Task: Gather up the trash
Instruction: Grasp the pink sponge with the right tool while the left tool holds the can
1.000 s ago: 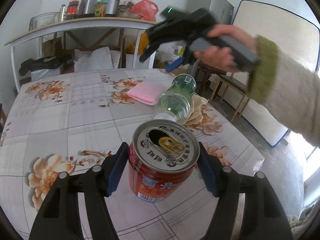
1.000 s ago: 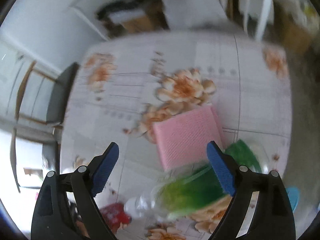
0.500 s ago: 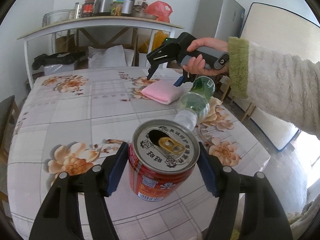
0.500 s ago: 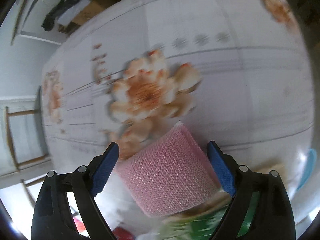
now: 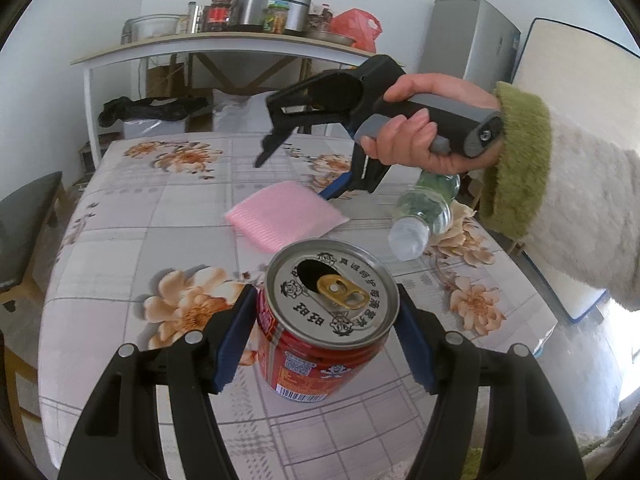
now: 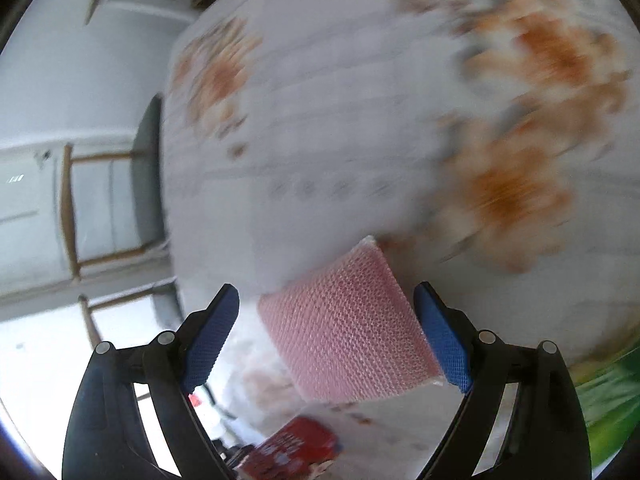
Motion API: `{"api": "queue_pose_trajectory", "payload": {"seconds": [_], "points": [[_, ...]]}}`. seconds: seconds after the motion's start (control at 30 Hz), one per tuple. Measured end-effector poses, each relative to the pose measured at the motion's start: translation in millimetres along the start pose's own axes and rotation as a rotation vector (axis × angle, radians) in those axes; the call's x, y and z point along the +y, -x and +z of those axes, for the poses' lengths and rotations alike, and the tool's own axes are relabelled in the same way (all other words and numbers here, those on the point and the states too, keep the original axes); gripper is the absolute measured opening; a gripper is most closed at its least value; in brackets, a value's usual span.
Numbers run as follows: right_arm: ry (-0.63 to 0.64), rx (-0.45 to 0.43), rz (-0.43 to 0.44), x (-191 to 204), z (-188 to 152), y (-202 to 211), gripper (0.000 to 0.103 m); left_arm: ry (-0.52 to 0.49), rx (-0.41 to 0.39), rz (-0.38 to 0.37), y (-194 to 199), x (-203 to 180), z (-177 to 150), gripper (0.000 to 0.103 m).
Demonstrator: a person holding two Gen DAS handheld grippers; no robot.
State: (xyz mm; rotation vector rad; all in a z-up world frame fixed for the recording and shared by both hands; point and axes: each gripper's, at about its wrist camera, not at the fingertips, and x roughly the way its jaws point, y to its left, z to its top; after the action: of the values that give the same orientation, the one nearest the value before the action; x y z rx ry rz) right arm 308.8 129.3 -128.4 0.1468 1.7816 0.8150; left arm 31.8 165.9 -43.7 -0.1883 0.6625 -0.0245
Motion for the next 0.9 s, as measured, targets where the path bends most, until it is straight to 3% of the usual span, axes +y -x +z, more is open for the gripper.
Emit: {"api": "queue_pose_trajectory", "payload": {"seconds": [0.1, 0.27, 0.5, 0.67, 0.9], "points": [[0.044, 0.028, 0.059, 18, -13, -10, 0.085, 0.015, -0.003, 0.012, 4, 5, -2, 0.065], [0.119, -0.036, 0.032, 31, -27, 5, 0.085, 0.032, -0.009, 0.028, 8, 11, -4, 0.065], [0.092, -0.078, 0.03, 9, -31, 33, 0.085, 0.042, -0.015, 0.035, 9, 12, -5, 0.065], [0.06, -0.088, 0.021, -1, -30, 28, 0.085, 0.043, -0.016, 0.042, 10, 12, -5, 0.065], [0.127, -0.107, -0.013, 15, -36, 26, 0.085, 0.059, -0.018, 0.059, 13, 17, -6, 0.065]]}}
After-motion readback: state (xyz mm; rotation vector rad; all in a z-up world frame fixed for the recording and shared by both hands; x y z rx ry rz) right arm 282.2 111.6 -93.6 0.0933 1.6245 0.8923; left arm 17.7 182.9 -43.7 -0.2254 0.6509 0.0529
